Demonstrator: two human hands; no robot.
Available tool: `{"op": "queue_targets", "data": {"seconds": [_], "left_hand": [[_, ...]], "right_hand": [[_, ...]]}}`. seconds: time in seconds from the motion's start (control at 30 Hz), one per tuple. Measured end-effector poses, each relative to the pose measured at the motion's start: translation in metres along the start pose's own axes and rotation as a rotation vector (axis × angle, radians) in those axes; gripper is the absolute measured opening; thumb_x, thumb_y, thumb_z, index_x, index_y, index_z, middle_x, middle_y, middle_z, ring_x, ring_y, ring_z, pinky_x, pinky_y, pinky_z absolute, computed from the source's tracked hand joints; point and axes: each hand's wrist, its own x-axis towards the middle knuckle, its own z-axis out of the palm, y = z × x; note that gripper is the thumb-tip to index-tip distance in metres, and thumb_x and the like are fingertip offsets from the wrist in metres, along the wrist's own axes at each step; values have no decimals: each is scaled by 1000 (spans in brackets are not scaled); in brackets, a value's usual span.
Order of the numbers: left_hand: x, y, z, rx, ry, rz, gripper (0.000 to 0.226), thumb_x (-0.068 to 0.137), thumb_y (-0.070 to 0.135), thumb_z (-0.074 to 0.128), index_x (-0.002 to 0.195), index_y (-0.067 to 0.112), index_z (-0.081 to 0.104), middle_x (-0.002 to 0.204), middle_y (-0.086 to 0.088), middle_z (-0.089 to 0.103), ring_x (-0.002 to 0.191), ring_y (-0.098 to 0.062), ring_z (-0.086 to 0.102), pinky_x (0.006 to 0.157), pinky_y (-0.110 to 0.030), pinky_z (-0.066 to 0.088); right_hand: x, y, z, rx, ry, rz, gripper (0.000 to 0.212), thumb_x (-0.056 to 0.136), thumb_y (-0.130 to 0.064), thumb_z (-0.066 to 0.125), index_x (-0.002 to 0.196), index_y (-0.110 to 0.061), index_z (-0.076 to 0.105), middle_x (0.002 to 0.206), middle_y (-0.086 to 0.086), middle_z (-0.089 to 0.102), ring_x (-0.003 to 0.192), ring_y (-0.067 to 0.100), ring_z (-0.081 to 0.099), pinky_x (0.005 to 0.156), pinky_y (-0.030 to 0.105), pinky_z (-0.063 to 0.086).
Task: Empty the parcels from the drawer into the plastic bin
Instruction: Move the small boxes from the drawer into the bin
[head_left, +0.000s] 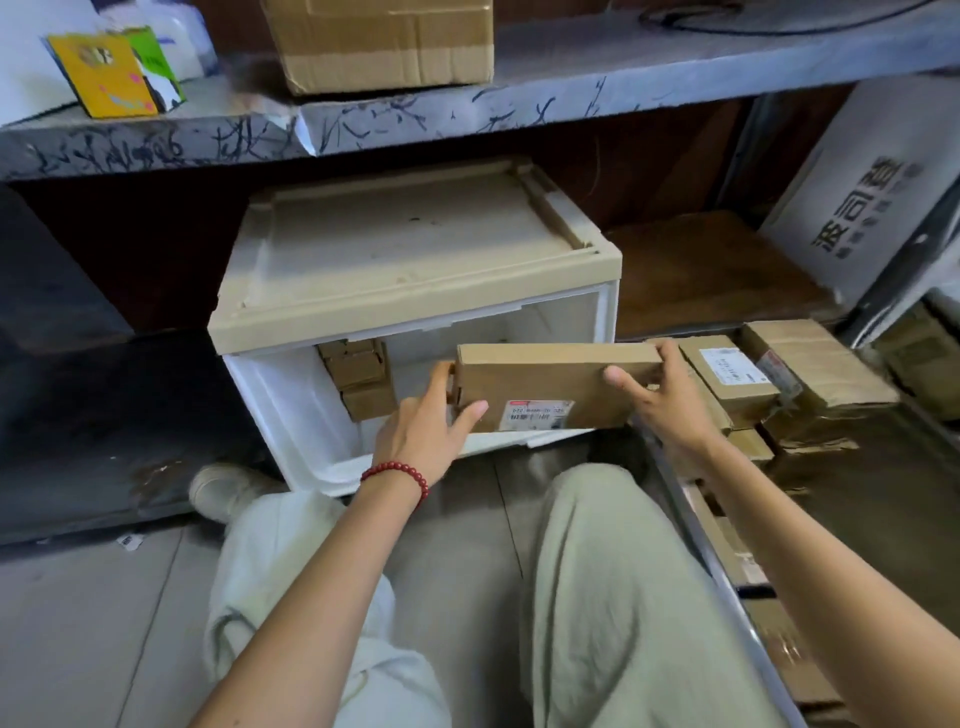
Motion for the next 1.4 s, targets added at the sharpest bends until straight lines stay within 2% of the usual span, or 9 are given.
{"op": "queue_targets", "data": {"seconds": [0.1, 0.27, 0.47, 0.63, 0.77, 0.87, 1.03, 1.2, 1.4], "left_hand": [[10, 39, 13, 63, -10, 73, 55, 92, 57, 42, 139, 31, 28, 109, -7, 60, 97, -29, 59, 72, -32, 44], [21, 113, 38, -138, -145, 207, 49, 93, 45, 52, 138, 32, 36, 113, -9, 63, 97, -25, 60, 75, -29, 46], [23, 194, 72, 34, -314, 402, 55, 96, 42, 48, 145, 32, 26, 125, -10, 59, 110, -30, 59, 88, -41, 50], [15, 234, 123, 103, -381, 521, 49, 96, 45, 45, 139, 29, 28, 114, -9, 64, 97, -29, 62, 72, -35, 49], [9, 241, 163, 79, -424, 566, 48, 97, 35, 48, 141, 29, 28, 122, -3, 62, 104, -24, 61, 82, -39, 53], [9, 233, 185, 318, -340, 722, 47, 96, 42, 45, 139, 28, 31, 131, 3, 56, 120, -19, 49, 98, -41, 41], [8, 206, 202, 403, -299, 834, 43, 94, 40, 46, 136, 27, 41, 128, 5, 57, 121, -14, 48, 99, -35, 34], [6, 189, 212, 395, -351, 835, 46, 92, 37, 50, 136, 27, 44, 130, 5, 56, 121, -15, 48, 100, -34, 35], [4, 188, 217, 271, -369, 780, 45, 93, 39, 50, 136, 29, 45, 131, 9, 54, 122, -11, 45, 101, -31, 32]], "right_hand": [[-8, -4, -45, -66, 77, 42, 55, 80, -38, 71, 122, -17, 42, 118, -3, 53, 107, 14, 52, 81, 25, 48], [-30, 7, -117, -227, 215, 38, 74, 71, -34, 81, 133, -21, 42, 127, -6, 47, 116, 12, 47, 92, 27, 43], [-56, 31, -182, -616, 237, 7, 52, 76, -52, 71, 120, -29, 57, 112, -10, 55, 110, 15, 47, 101, 46, 36], [-75, 54, -211, -699, 192, 88, 45, 88, -49, 59, 128, -31, 49, 121, -10, 57, 117, 13, 48, 111, 46, 21], [-88, 89, -227, -677, 130, 300, 36, 95, -42, 50, 128, -27, 46, 121, -3, 55, 112, 17, 51, 98, 44, 40], [-95, 120, -230, -681, 83, 502, 34, 98, -43, 44, 127, -26, 45, 122, 1, 53, 114, 22, 52, 98, 48, 41], [-91, 166, -218, -550, 84, 747, 31, 100, -37, 43, 124, -18, 45, 123, 9, 56, 109, 25, 54, 98, 45, 42], [-77, 192, -199, -502, -71, 918, 38, 103, -31, 39, 133, -7, 41, 134, 15, 52, 122, 29, 50, 94, 34, 37], [-66, 215, -183, -464, -84, 979, 41, 102, -20, 42, 142, -16, 31, 134, 20, 50, 112, 31, 52, 93, 34, 39]]}}
